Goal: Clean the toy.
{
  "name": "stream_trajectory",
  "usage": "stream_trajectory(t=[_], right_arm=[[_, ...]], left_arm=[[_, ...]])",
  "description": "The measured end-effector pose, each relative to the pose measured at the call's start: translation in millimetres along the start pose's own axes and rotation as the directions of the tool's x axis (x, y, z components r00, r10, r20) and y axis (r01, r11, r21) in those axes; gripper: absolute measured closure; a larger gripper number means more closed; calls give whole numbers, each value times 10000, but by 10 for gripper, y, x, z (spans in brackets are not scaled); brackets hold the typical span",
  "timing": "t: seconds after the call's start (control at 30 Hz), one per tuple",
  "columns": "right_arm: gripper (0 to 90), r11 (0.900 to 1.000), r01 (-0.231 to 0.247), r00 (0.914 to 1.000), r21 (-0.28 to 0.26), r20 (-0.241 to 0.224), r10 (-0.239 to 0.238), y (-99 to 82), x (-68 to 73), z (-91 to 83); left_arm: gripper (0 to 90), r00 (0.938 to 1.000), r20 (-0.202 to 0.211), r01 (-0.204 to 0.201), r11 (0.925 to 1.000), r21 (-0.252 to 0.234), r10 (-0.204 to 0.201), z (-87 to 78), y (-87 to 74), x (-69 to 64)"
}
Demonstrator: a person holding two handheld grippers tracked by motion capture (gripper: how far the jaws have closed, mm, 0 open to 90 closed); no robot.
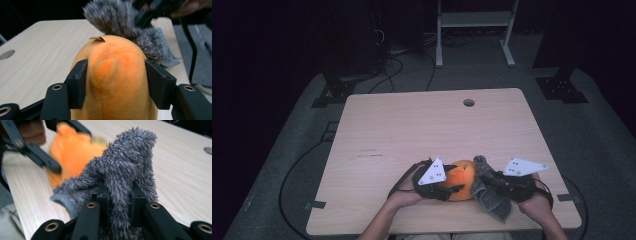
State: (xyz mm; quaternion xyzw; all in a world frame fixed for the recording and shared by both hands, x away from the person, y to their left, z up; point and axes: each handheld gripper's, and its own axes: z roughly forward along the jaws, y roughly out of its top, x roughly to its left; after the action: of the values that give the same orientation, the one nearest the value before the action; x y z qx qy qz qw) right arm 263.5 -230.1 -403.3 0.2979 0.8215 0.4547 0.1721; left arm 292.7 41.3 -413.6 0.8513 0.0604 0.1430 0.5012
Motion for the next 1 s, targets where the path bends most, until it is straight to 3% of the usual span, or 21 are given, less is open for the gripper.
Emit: stream_trajectory(t=[0.03, 0.07, 0.17, 0.33, 0.6, 0.73, 0.9, 1.0], right_arm=[[739, 10000, 51, 10000, -20, -69, -51, 13, 8, 6], [739, 9999, 102, 9999, 95, -136, -100, 17, 31, 33], [740, 9992, 363, 9989, 185, -292, -357, 25, 116, 110], [737, 9970, 775, 9947, -5, -676, -774, 75, 227, 136], [737, 9991, -230, 9977, 358, -626, 252, -117, -25, 235], [736, 9998, -160, 9978, 112, -640, 167, -57, -9, 220], [735, 9983, -574, 9939, 28, -940, 574, -106, -73, 277], [735, 9958, -825, 9938, 405, -710, 853, -180, -147, 313]], left_arm=[[377, 10000, 22, -17, 10000, 47, 17, 10, -15, 3], [348, 9998, 27, 216, 9998, 49, -216, 14, -31, 8], [180, 9973, 20, 734, 9966, 382, -735, -1, -33, 27], [271, 9988, 88, 483, 9969, 624, -489, -42, -97, 31], [301, 9970, 246, 715, 9959, 560, -730, -90, -189, 87], [301, 9963, 313, 784, 9951, 603, -804, -104, -208, 103], [301, 9963, 398, 739, 9950, 671, -767, -118, -224, 99], [302, 9960, 499, 701, 9953, 661, -735, -120, -234, 93]])
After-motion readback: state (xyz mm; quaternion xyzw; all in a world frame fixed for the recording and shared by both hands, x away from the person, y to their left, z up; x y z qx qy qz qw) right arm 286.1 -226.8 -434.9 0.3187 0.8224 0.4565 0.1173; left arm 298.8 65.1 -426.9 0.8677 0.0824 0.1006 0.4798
